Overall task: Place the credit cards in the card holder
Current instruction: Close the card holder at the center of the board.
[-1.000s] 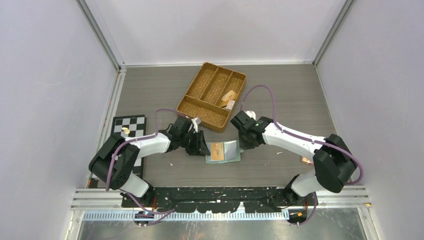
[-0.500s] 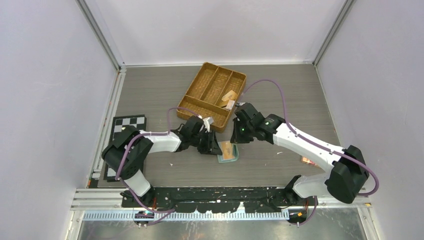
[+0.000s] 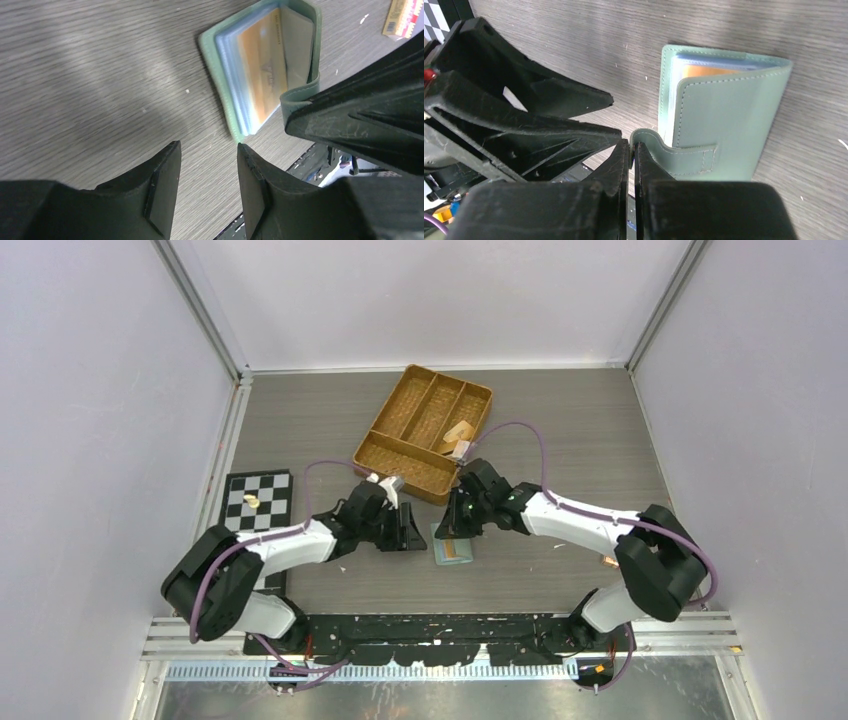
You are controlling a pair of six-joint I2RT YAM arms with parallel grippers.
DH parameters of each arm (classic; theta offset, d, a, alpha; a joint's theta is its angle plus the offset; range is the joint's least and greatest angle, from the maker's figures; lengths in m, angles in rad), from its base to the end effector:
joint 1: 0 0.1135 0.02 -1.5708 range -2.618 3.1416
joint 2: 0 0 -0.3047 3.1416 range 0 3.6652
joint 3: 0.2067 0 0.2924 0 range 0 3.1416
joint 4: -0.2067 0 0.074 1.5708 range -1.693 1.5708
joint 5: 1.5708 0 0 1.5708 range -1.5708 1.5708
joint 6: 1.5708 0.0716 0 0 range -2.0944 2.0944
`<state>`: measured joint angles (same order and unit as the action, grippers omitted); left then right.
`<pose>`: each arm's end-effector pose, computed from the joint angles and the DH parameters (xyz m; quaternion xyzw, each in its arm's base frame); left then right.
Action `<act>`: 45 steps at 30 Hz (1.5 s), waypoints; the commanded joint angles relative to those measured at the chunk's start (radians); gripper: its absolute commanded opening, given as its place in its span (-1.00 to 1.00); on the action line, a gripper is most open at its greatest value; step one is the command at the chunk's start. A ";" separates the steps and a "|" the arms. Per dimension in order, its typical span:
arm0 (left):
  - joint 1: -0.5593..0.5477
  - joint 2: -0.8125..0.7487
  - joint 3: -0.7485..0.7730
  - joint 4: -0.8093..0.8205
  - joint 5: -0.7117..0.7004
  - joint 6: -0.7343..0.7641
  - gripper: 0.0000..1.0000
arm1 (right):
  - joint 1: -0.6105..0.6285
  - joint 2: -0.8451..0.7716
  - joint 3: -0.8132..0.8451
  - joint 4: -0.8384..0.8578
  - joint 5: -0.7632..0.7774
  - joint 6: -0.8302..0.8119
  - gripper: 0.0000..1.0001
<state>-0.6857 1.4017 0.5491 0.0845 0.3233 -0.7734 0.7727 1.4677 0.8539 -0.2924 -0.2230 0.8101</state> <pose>0.2211 -0.2103 0.1393 0.0230 0.9104 -0.3674 0.1887 0.2366 0.2528 0.1876 -0.0187 0.9399 0.3045 0.1530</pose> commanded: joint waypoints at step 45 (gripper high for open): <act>-0.044 0.072 0.494 -0.429 -0.140 0.182 0.36 | -0.261 -0.248 -0.191 0.055 -0.129 -0.180 0.41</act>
<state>-0.7063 1.4445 1.0000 -0.3386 0.2016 -0.6178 0.5083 1.1858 0.6792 -0.3706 -0.2508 0.6445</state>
